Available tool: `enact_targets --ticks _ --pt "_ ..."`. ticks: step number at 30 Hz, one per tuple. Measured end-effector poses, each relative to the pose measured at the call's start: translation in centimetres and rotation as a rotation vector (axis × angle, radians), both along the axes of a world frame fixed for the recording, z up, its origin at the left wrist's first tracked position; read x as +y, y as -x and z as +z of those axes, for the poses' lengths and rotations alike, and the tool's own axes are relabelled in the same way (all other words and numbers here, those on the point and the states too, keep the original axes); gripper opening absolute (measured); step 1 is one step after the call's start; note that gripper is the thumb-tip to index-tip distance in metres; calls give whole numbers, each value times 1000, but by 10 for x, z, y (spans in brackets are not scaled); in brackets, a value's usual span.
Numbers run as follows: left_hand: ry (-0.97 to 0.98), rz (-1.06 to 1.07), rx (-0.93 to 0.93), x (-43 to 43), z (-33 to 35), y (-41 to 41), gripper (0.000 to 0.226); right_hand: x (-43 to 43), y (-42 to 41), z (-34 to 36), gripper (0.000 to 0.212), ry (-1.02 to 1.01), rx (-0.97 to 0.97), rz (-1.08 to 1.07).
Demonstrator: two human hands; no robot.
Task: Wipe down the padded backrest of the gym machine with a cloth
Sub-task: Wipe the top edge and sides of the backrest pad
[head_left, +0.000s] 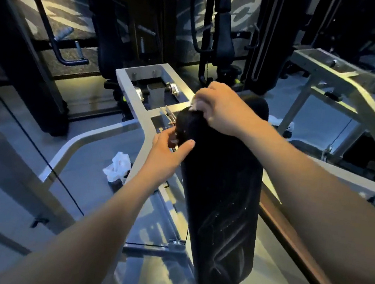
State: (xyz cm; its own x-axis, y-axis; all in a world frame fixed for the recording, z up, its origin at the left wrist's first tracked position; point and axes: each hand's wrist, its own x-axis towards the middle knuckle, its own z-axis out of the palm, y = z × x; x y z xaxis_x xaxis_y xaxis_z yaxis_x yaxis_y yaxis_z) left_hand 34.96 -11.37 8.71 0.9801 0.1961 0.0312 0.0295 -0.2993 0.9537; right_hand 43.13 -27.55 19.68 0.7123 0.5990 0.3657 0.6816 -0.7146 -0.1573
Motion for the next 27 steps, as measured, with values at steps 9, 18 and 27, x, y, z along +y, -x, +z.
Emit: enact_targets --ticks 9,18,27 --pt "-158 -59 -29 -3 -11 1 18 41 18 2 18 36 59 -62" --pt "-172 -57 22 -5 -20 -1 47 24 -7 12 28 94 53 -327" --pt "-111 -74 67 -8 -16 9 22 9 -15 12 25 84 99 -231"
